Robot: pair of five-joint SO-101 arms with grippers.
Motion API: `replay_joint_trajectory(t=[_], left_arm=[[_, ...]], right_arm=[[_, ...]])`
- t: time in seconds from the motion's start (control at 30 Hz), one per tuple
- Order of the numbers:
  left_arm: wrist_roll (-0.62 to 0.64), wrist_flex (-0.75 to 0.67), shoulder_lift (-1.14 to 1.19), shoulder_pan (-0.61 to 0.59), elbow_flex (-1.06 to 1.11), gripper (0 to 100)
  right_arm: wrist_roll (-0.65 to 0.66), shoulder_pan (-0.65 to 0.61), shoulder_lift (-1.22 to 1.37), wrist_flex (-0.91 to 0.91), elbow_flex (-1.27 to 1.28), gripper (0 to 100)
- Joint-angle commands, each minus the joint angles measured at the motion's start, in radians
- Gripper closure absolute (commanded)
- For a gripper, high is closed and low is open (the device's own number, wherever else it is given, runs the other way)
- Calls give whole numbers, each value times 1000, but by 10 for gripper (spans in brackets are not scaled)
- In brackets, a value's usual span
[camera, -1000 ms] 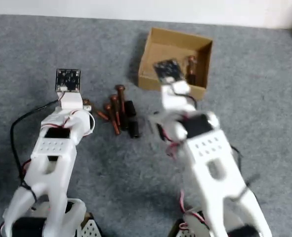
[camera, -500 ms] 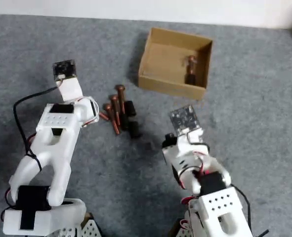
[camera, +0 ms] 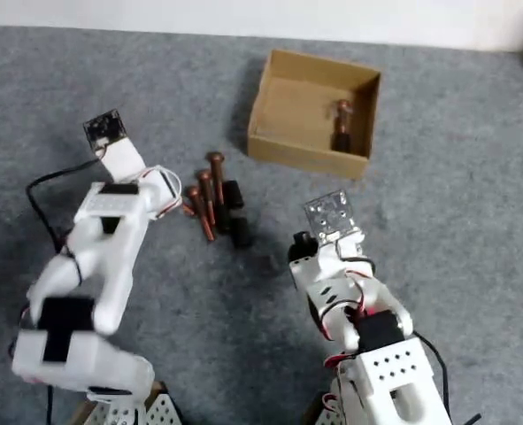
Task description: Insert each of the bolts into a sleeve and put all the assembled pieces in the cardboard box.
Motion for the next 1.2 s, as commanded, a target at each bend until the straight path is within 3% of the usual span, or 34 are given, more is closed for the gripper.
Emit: replay_joint_trajectory(t=[0.0, 0.17, 0.4, 0.6, 0.7, 0.73, 0.77, 0.93, 1.17], left_arm=[[23, -25, 133, 1, -150, 819], [193, -9, 265, 7, -277, 818], [270, 244, 302, 1, -384, 819], [282, 381, 306, 48, -417, 823], [284, 413, 306, 96, -417, 916], [281, 417, 306, 108, -418, 988], [279, 422, 306, 116, -418, 999], [262, 425, 295, 120, -418, 995], [12, 574, 87, 220, -355, 996]], right_arm=[[14, 10, -13, -30, -7, 995], [14, 10, -13, -30, -5, 995], [14, 12, -13, -30, -5, 995], [14, 13, -13, -30, -5, 995], [14, 13, -13, -30, -5, 995], [14, 13, -13, -30, -5, 995], [14, 13, -13, -30, -5, 995], [14, 13, -13, -30, -5, 995], [14, 12, -21, -30, 16, 995]])
